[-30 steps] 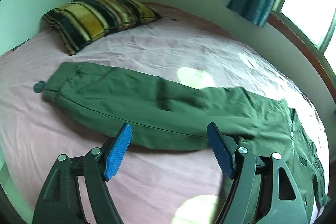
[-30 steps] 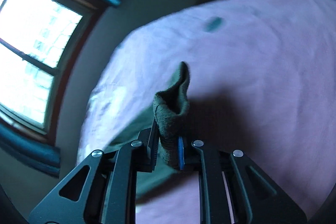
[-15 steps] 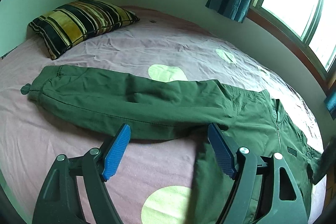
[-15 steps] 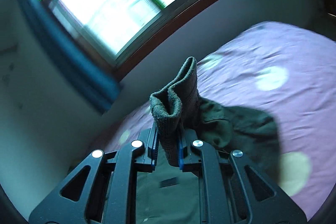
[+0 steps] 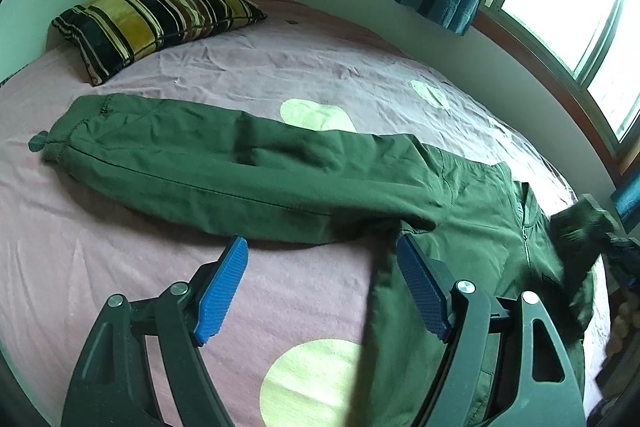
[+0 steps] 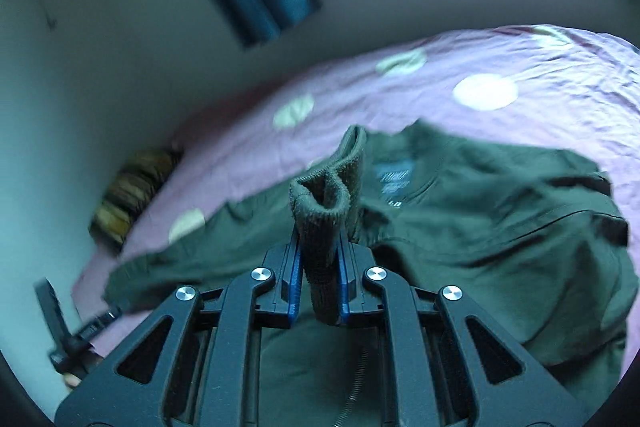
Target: Fold small clothes
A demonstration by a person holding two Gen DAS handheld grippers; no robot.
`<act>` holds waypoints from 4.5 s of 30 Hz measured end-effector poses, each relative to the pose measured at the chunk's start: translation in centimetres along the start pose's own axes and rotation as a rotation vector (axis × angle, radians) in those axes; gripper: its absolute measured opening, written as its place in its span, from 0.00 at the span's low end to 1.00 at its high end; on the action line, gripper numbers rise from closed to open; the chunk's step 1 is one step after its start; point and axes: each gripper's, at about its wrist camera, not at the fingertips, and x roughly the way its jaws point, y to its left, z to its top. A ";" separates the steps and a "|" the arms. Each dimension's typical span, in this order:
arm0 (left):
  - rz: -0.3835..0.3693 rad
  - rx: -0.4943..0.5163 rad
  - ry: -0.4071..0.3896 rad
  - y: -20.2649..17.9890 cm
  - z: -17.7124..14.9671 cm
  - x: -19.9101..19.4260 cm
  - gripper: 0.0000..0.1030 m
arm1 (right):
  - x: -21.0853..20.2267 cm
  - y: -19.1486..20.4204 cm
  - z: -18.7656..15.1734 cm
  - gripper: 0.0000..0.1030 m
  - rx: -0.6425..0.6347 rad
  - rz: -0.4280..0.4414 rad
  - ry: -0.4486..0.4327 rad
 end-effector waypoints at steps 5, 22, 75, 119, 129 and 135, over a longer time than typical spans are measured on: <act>-0.010 0.007 0.012 -0.3 -0.4 0.3 0.74 | 4.2 3.0 -2.4 0.14 -0.114 -0.054 0.082; -0.027 0.018 0.060 -1.9 -1.6 1.3 0.74 | 9.1 9.1 -6.7 0.69 -0.236 0.176 0.291; -0.080 0.294 0.208 -19.6 -5.7 10.6 0.78 | 0.7 -33.1 3.7 0.04 0.383 0.182 0.144; -0.014 -0.054 0.151 1.6 -2.5 2.4 0.79 | -8.3 -20.8 -7.4 0.53 0.338 0.159 0.076; -0.044 -0.614 0.015 18.6 1.7 0.7 0.79 | -7.0 -19.0 -8.1 0.57 0.321 0.157 0.106; -0.067 -0.785 -0.047 23.5 3.9 1.4 0.79 | -6.2 -18.1 -8.3 0.60 0.311 0.145 0.124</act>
